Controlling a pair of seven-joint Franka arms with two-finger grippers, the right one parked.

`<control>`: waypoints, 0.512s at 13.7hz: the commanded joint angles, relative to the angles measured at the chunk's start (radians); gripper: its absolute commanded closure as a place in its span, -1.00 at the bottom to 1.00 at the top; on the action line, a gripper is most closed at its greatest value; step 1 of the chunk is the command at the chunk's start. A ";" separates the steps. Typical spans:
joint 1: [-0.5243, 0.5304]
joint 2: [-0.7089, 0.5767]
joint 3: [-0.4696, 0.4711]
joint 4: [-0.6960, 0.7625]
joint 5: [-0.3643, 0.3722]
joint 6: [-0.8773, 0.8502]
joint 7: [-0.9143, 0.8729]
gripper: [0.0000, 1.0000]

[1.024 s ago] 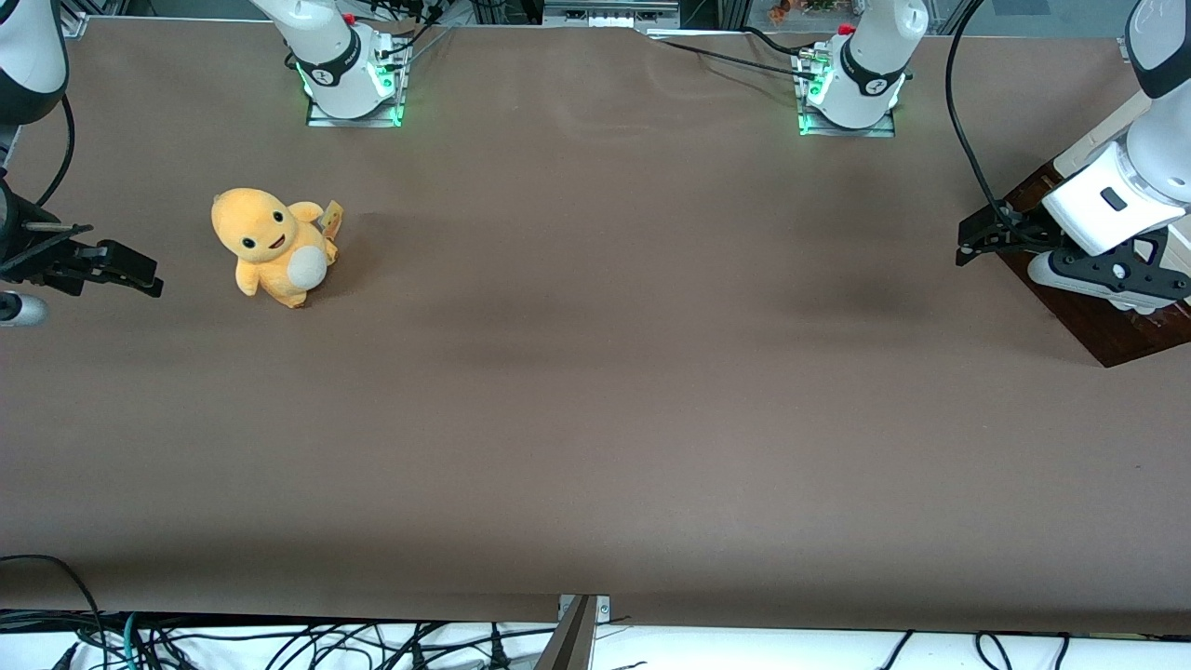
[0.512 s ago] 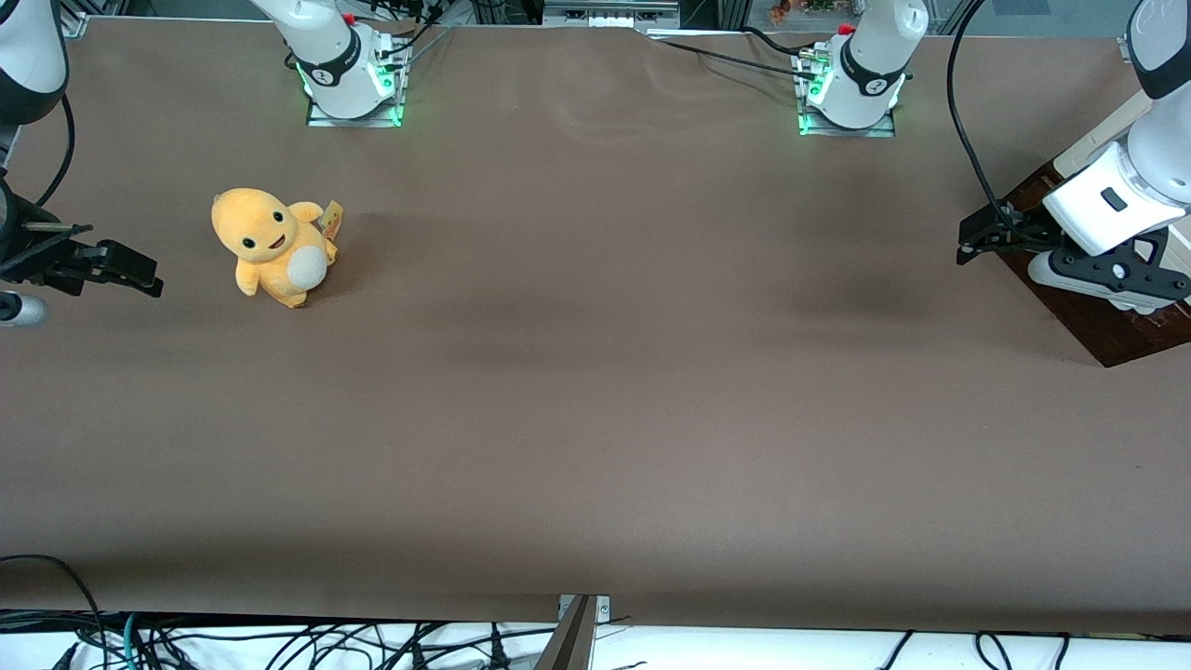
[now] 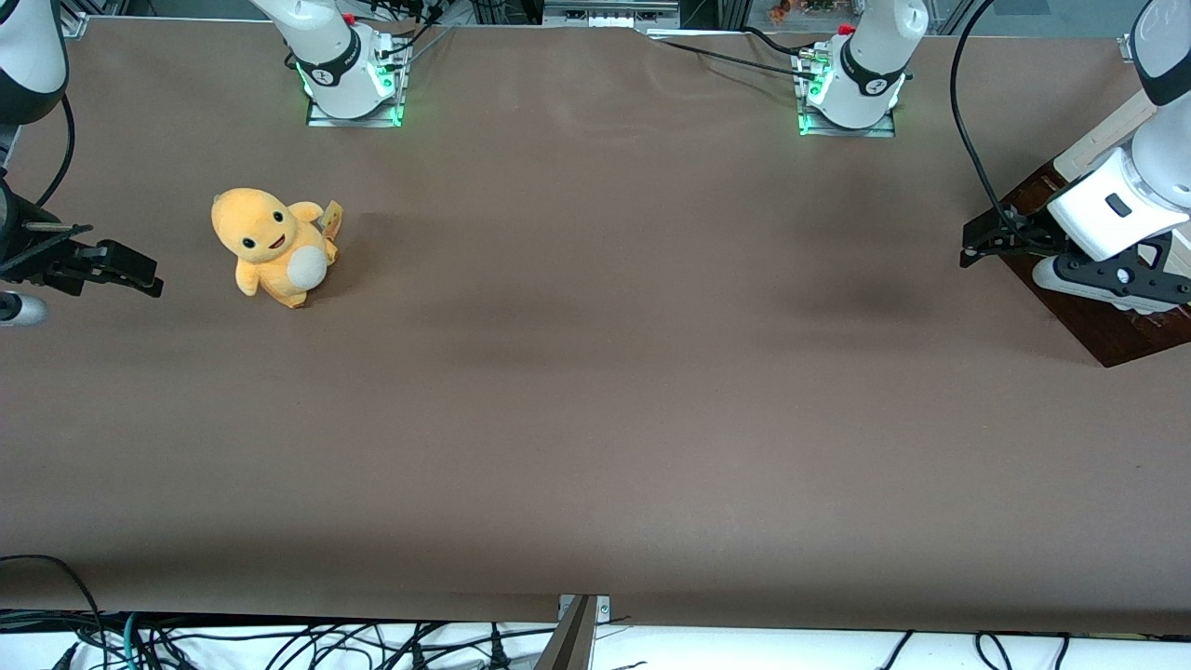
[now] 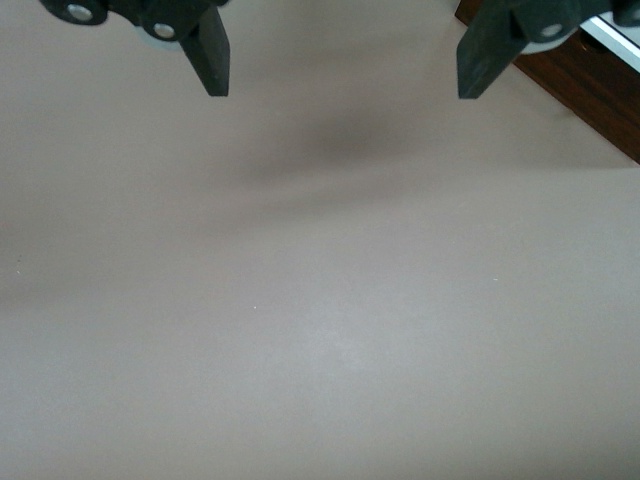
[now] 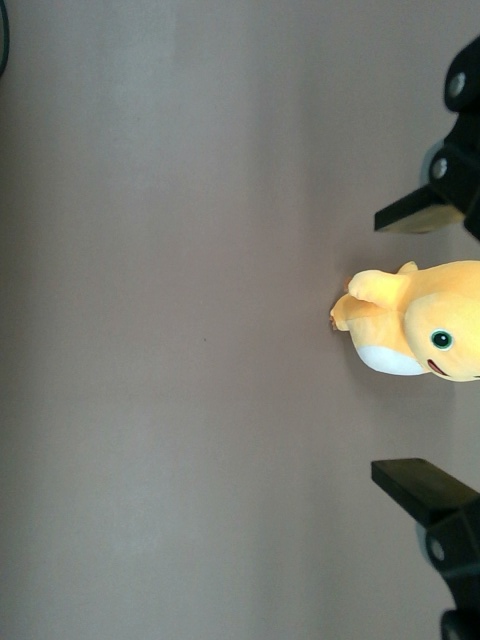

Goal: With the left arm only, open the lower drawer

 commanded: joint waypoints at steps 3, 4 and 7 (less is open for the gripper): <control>0.012 0.023 -0.003 0.042 -0.007 -0.031 0.031 -1.00; 0.010 0.024 -0.003 0.042 -0.005 -0.040 0.029 -1.00; 0.024 0.036 -0.003 0.042 -0.005 -0.043 0.035 -1.00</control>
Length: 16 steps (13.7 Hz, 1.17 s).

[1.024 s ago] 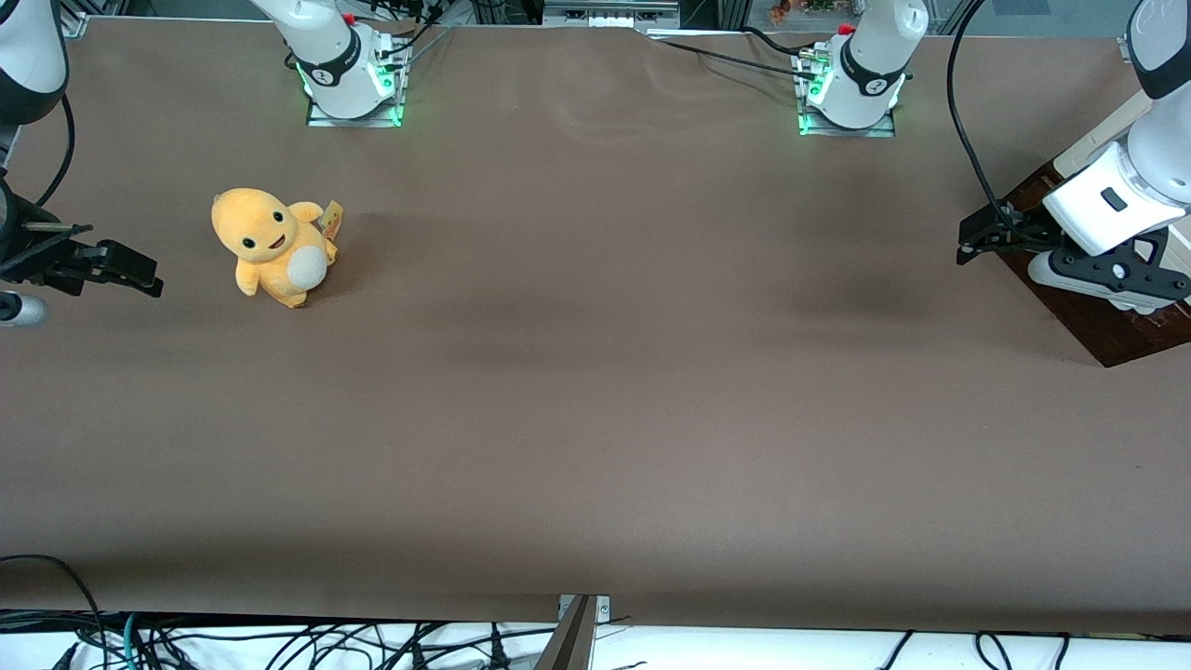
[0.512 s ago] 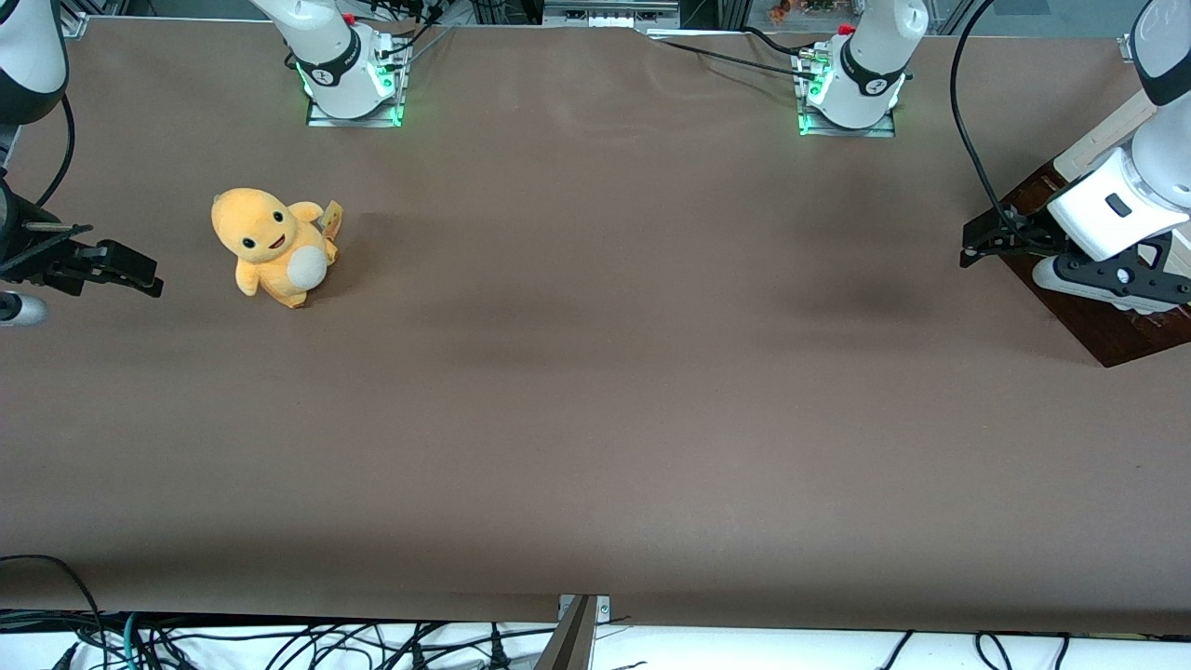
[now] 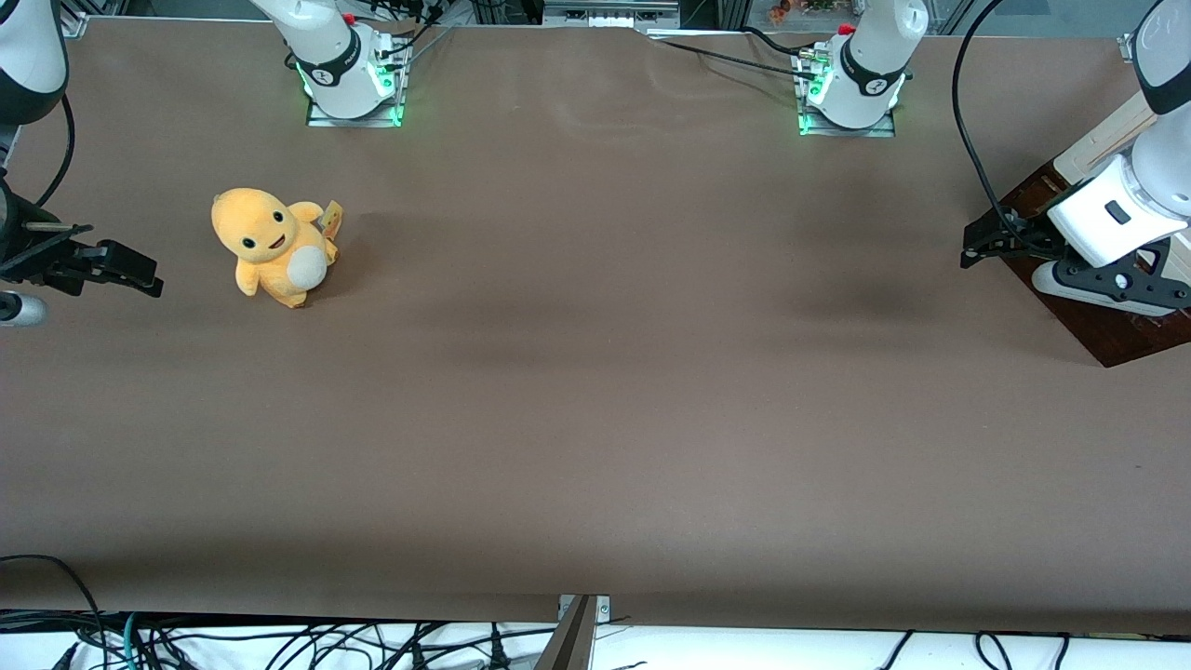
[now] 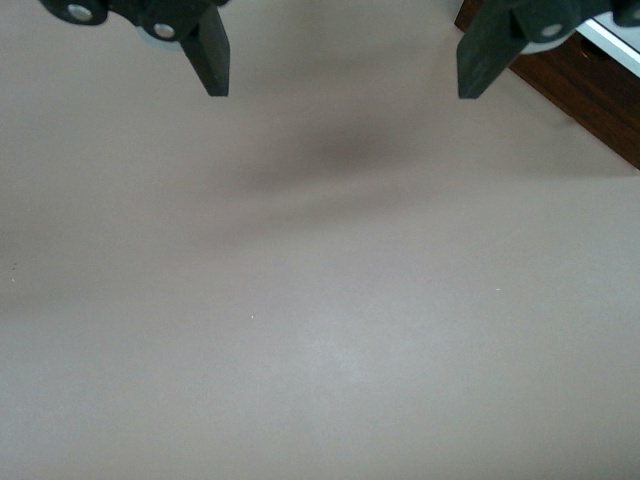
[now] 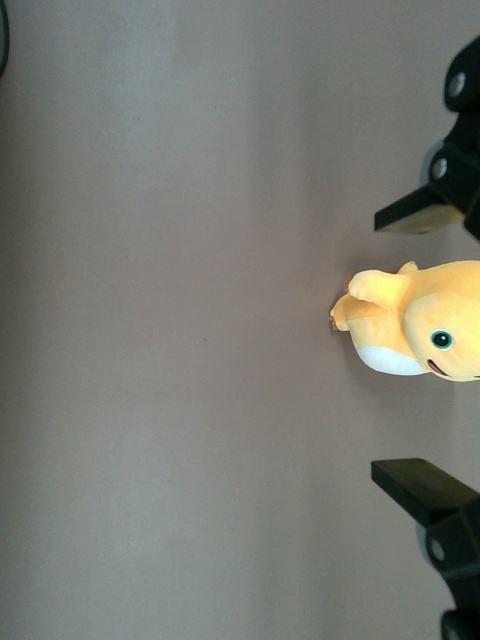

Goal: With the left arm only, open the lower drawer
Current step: 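Lower the open left gripper to the lower drawer's white bar handle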

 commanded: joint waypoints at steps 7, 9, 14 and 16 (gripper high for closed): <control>0.023 0.039 -0.008 0.050 0.070 -0.023 -0.066 -1.00; 0.014 0.063 -0.008 0.060 0.145 -0.024 -0.139 -1.00; -0.020 0.173 -0.015 0.048 0.404 -0.035 -0.394 -1.00; -0.034 0.232 -0.015 0.051 0.465 -0.102 -0.510 -1.00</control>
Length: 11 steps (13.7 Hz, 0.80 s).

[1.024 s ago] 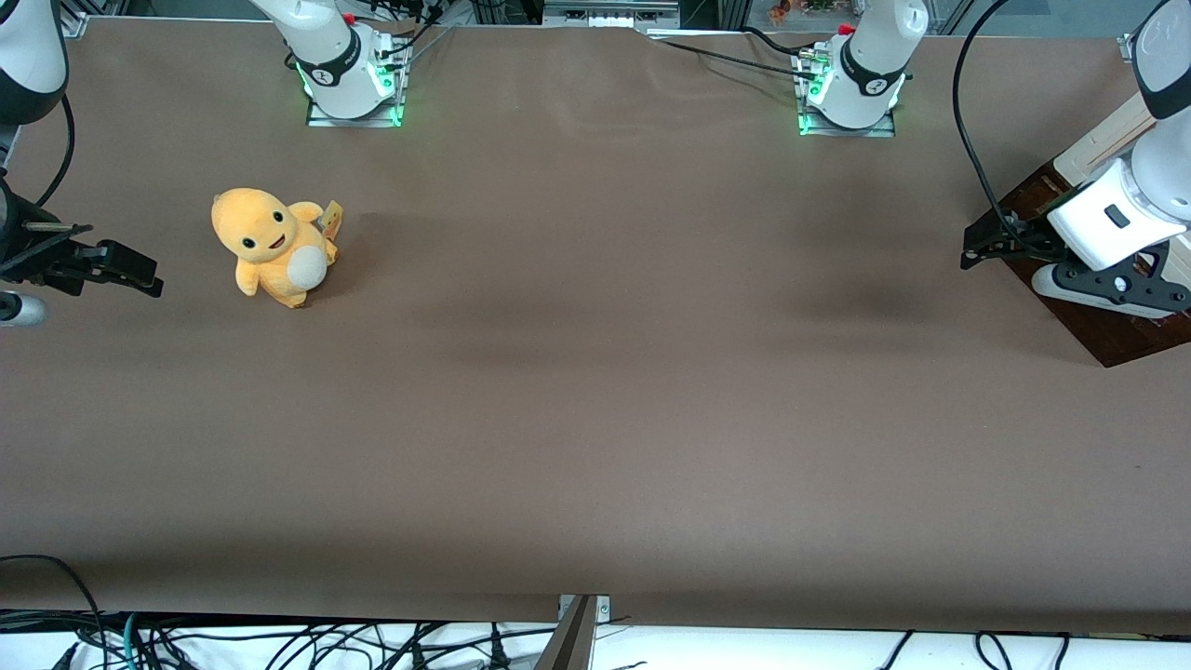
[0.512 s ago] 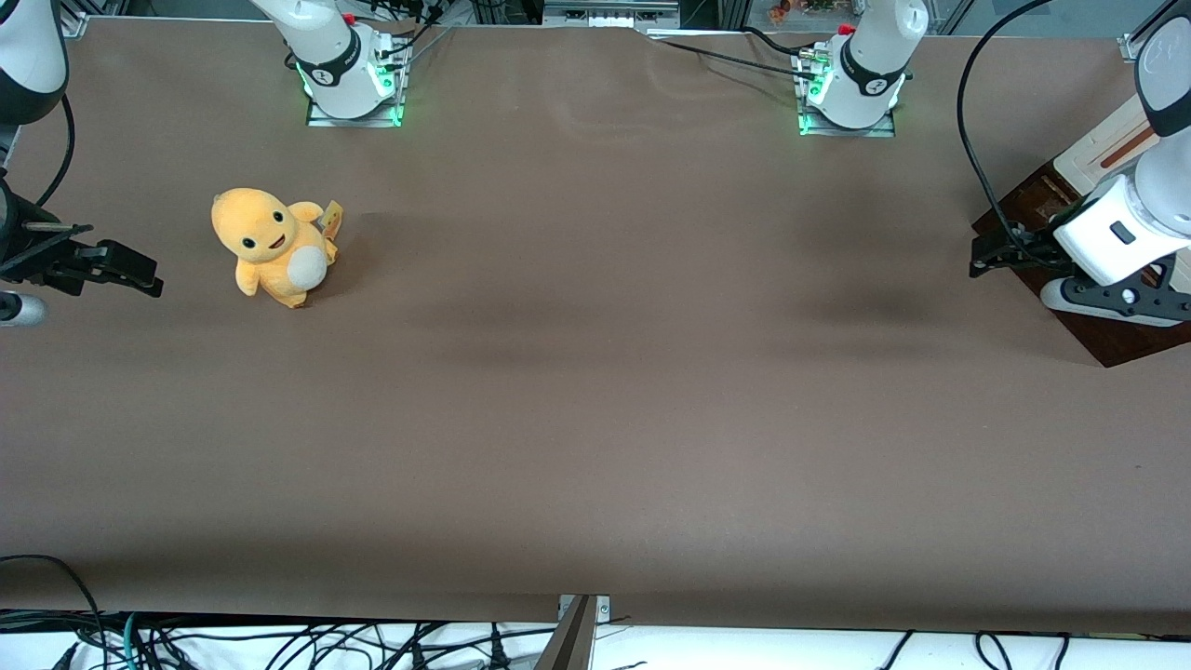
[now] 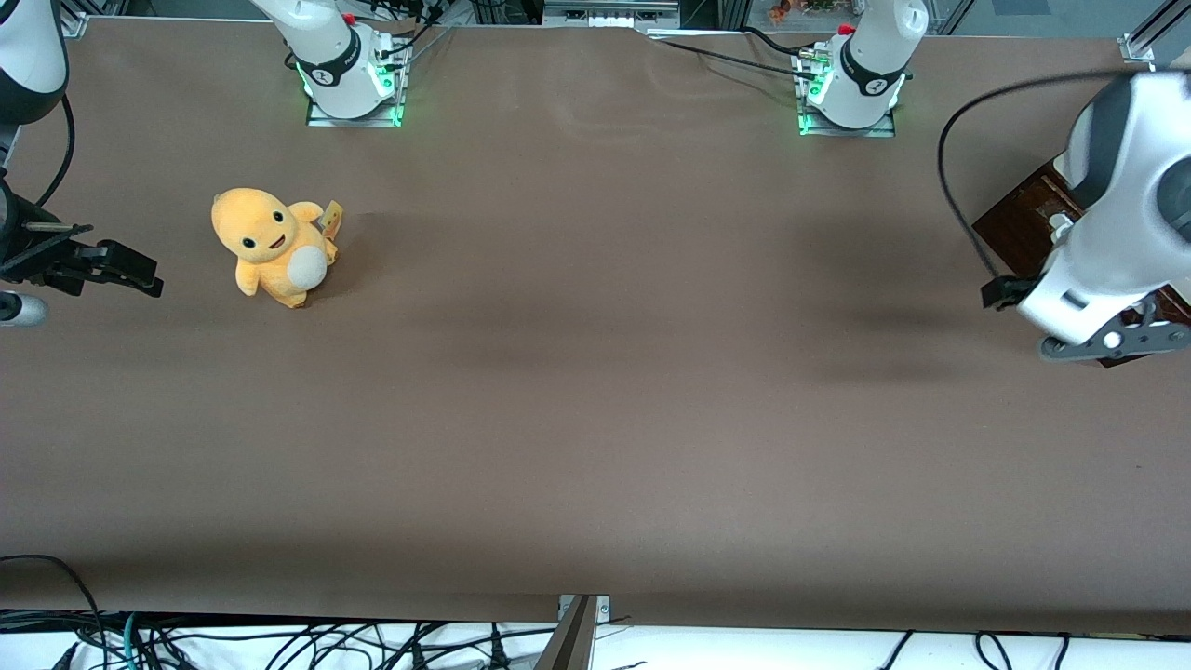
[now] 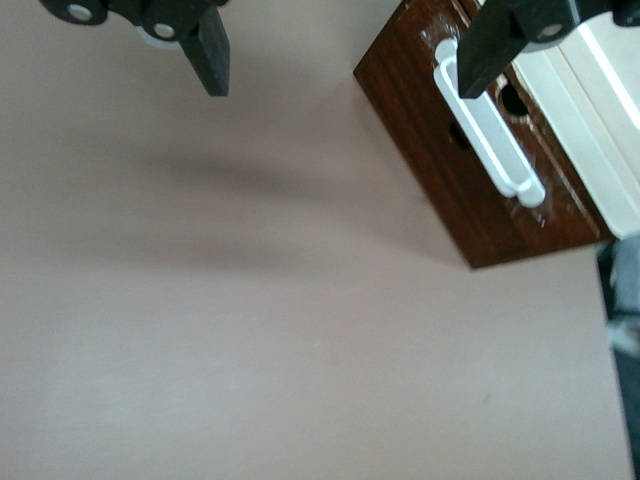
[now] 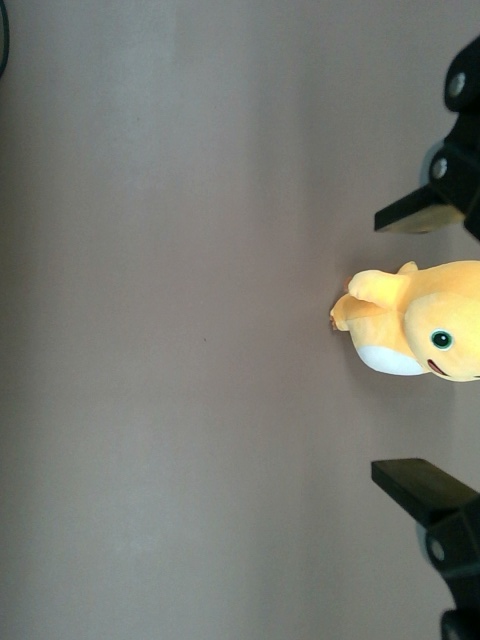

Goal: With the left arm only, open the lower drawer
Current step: 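Lower the open left gripper to the lower drawer's white bar handle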

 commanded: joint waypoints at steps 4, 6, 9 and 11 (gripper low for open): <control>-0.071 0.232 -0.003 0.038 0.288 -0.223 -0.418 -1.00; -0.097 0.318 -0.003 0.040 0.324 -0.292 -0.612 -1.00; -0.062 0.393 0.028 0.034 0.342 -0.352 -0.738 -1.00; -0.024 0.412 0.049 0.038 0.353 -0.388 -0.737 -1.00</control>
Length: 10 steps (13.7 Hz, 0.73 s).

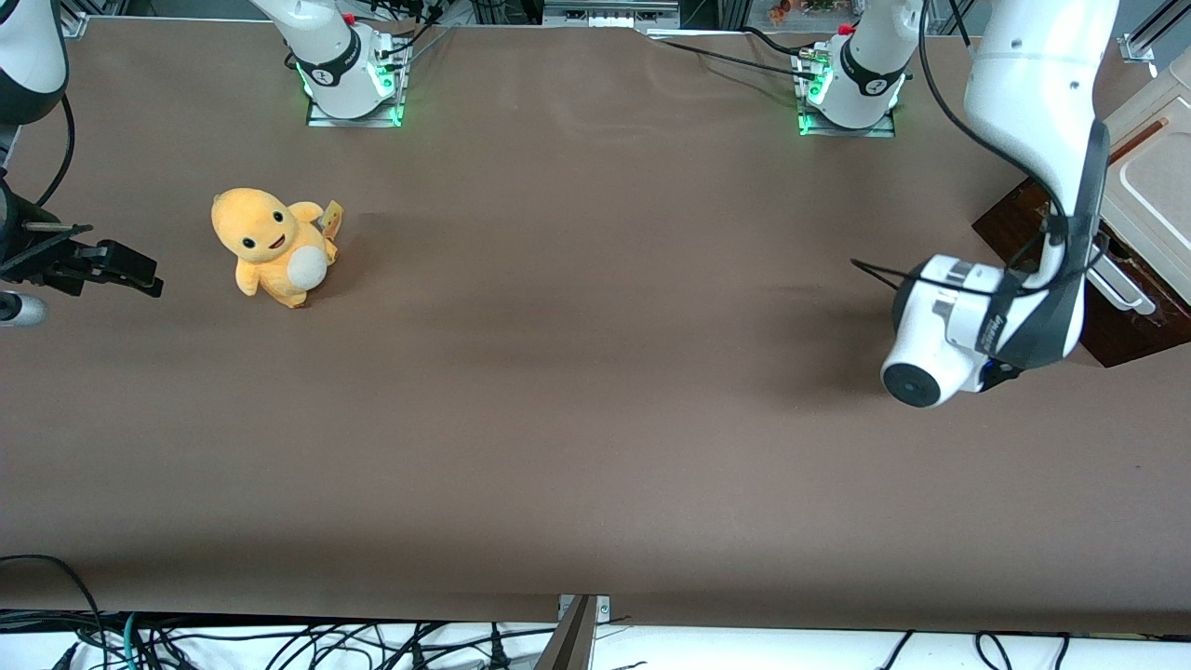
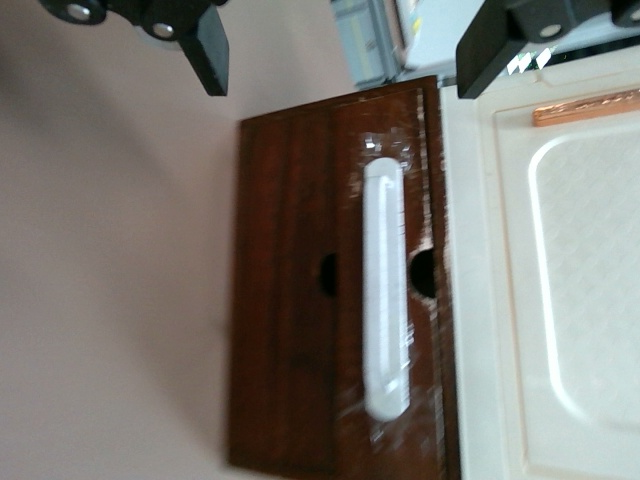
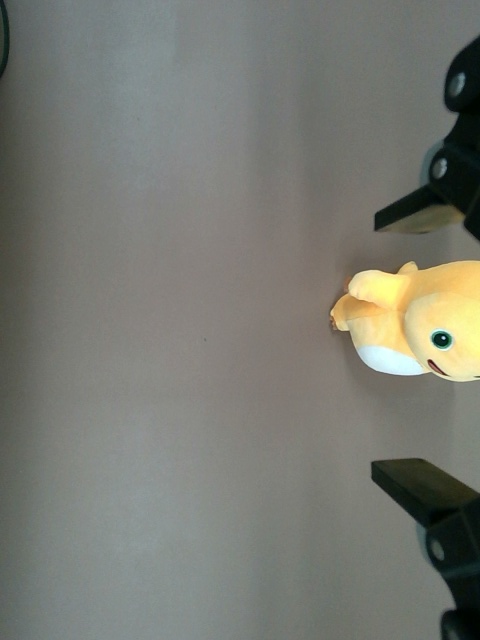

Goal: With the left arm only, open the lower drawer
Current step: 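Lower the open left gripper to the lower drawer's white bar handle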

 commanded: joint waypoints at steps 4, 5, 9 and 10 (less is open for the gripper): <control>0.064 0.079 0.013 0.025 0.135 -0.040 0.013 -0.88; 0.075 0.094 0.011 0.025 0.166 -0.040 0.015 -0.74; 0.081 0.154 0.013 0.004 0.249 -0.046 0.015 -0.62; 0.085 0.154 0.013 0.000 0.252 -0.046 0.016 -0.61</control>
